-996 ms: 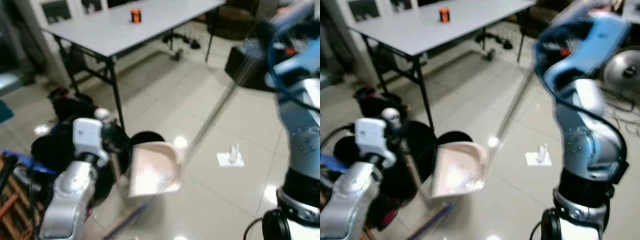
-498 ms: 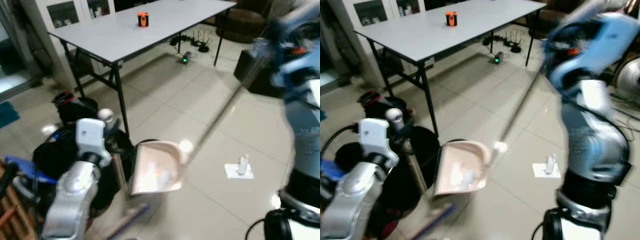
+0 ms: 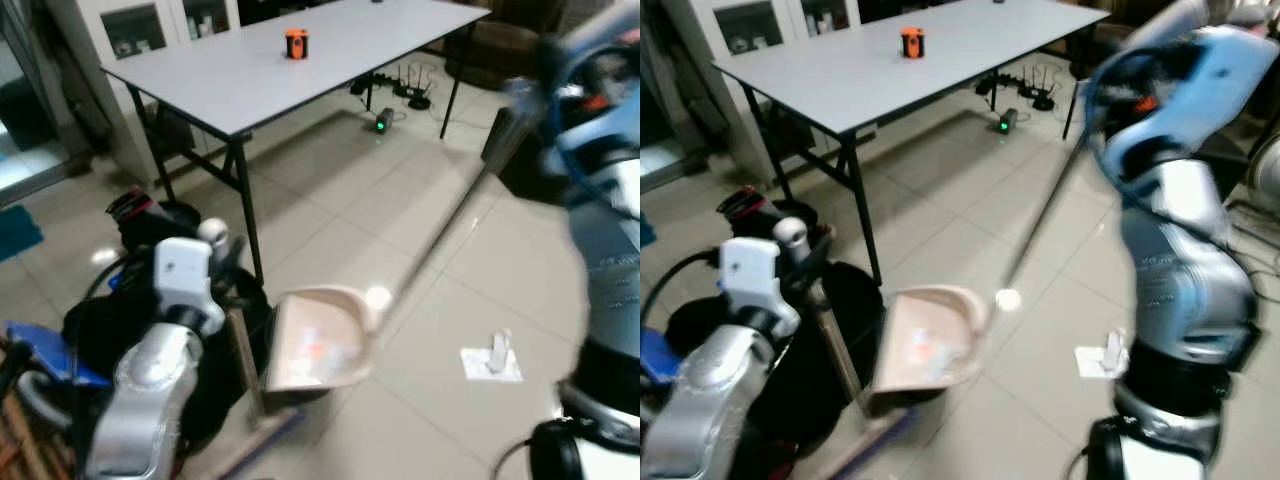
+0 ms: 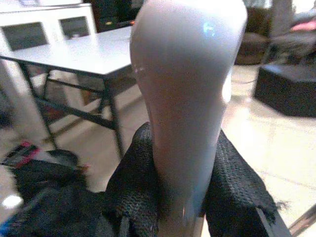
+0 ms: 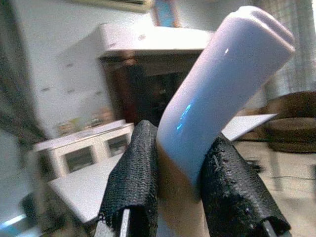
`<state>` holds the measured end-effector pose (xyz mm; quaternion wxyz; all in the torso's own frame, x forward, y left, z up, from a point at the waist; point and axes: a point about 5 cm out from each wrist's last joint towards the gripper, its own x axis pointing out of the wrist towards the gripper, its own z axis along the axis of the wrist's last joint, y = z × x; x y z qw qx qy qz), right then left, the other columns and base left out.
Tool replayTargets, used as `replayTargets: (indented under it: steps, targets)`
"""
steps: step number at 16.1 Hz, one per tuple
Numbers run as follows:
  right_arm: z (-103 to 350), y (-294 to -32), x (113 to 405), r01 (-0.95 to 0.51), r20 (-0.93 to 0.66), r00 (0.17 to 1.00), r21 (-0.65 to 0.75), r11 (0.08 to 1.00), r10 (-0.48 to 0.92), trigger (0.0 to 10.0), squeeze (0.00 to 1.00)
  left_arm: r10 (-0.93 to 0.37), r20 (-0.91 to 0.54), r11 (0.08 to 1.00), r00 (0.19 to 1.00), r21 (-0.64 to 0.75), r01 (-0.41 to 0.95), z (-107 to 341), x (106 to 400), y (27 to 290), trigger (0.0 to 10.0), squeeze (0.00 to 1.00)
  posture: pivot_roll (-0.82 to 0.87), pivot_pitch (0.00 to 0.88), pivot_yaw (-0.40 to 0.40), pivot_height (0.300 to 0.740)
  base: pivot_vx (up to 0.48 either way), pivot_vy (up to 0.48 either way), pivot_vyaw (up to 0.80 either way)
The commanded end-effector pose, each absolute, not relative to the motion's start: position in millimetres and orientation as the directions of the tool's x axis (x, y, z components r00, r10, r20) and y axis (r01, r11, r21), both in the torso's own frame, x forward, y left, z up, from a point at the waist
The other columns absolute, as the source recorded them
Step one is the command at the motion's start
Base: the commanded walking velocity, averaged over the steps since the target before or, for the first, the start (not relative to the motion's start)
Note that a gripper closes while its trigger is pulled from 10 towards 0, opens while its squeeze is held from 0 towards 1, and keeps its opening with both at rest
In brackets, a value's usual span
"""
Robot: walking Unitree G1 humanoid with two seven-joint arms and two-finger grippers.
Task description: Sweep floor
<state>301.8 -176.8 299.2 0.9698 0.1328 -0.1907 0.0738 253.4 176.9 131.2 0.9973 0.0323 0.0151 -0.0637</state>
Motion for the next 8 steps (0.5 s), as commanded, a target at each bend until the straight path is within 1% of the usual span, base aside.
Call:
replayTargets:
  steps: [1, 4, 6, 8]
  targets:
    - [309.1, -186.5, 297.1, -0.168, 0.438, 0.898, 0.236, 0.957, 0.049, 10.0, 0.00, -0.142, 0.006, 0.987, 0.990, 0.082, 0.141, 140.2, 255.0, 173.2, 10.0, 0.00, 0.00, 0.000, 0.024, 0.740, 0.420, 0.000, 0.00]
    - [308.4, -187.3, 297.2, -0.165, 0.436, 0.899, 0.240, 0.957, 0.045, 10.0, 0.00, -0.144, 0.005, 0.987, 0.990, 0.080, 0.143, 140.1, 254.7, 173.0, 10.0, 0.00, 0.00, 0.000, 0.024, 0.740, 0.412, 0.000, 0.00]
    - [308.8, -186.7, 296.8, -0.164, 0.443, 0.896, 0.233, 0.959, 0.046, 10.0, 0.00, -0.134, -0.014, 0.988, 0.991, 0.078, 0.135, 137.0, 253.9, 174.0, 10.0, 0.00, 0.00, 0.000, 0.026, 0.740, 0.000, 0.000, 0.00]
    - [309.4, -185.2, 296.7, -0.170, 0.453, 0.890, 0.209, 0.963, 0.059, 10.0, 0.00, -0.137, -0.037, 0.985, 0.990, 0.104, 0.140, 132.1, 251.5, 175.3, 10.0, 0.00, 0.01, 0.000, 0.027, 0.740, 0.000, 0.000, 0.00]
